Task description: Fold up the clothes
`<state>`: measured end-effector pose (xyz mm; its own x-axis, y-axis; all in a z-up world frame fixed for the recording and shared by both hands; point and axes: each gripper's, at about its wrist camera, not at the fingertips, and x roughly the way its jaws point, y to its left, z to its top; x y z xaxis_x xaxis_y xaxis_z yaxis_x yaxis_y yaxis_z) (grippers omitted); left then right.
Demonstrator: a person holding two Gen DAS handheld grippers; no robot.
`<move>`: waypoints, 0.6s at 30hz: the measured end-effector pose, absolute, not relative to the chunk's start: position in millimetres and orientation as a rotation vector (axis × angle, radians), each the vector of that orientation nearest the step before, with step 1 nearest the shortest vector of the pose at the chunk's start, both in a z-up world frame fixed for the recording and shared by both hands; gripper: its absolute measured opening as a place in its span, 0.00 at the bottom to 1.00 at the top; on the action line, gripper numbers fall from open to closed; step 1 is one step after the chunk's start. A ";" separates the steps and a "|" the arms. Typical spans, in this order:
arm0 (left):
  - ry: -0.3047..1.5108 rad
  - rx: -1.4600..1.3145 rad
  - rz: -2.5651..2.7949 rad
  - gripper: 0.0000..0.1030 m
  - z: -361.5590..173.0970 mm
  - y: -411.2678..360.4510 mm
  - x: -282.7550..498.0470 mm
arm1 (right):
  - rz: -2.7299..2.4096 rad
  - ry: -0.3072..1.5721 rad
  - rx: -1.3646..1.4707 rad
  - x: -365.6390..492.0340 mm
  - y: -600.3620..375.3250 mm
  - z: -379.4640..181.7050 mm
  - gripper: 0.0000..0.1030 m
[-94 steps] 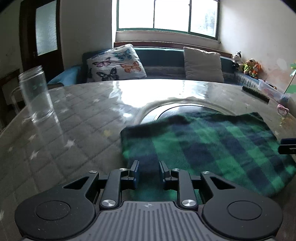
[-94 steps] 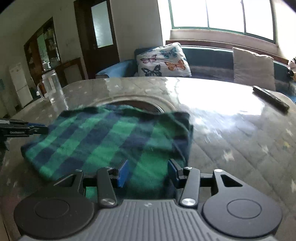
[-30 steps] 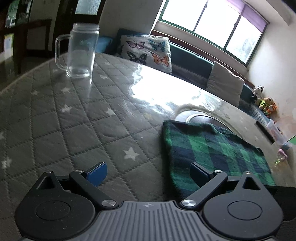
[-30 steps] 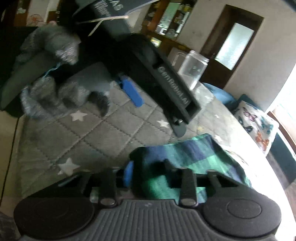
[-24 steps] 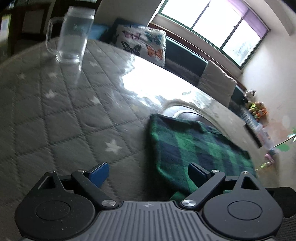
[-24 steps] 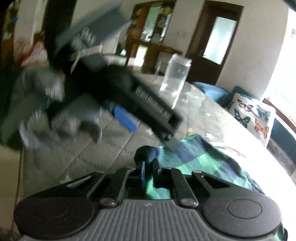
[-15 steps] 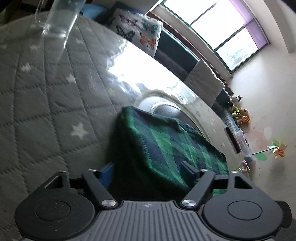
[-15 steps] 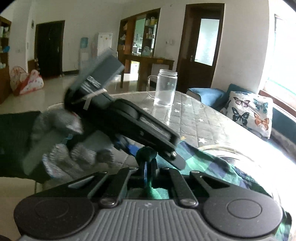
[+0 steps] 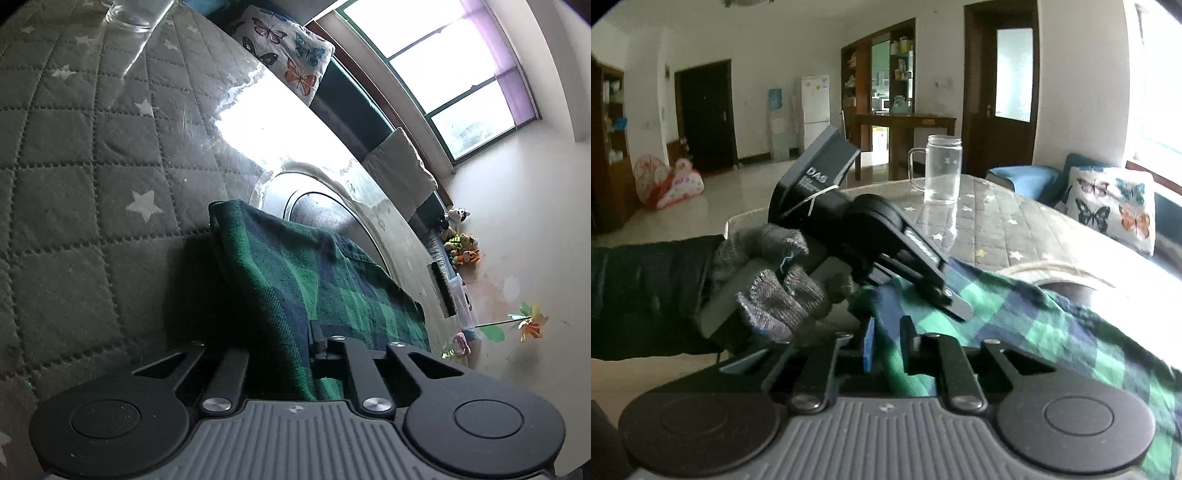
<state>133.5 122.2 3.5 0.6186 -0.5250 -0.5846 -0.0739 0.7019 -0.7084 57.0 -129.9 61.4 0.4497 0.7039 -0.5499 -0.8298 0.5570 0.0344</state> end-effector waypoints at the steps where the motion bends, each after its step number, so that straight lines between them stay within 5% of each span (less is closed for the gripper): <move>1: 0.882 -0.770 -0.290 0.11 3.6 122.3 133.6 | 0.950 0.559 -0.233 61.3 -137.7 62.3 0.16; 18: 0.856 -0.738 -0.295 0.11 27.4 110.2 139.5 | 0.503 0.754 -0.149 237.2 -159.0 16.5 0.23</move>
<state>139.5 110.2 27.4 0.6346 -0.5138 -0.5773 -0.0493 0.7186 -0.6936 237.2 -159.0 16.5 0.6171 0.3827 -0.6875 -0.4874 0.8719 0.0477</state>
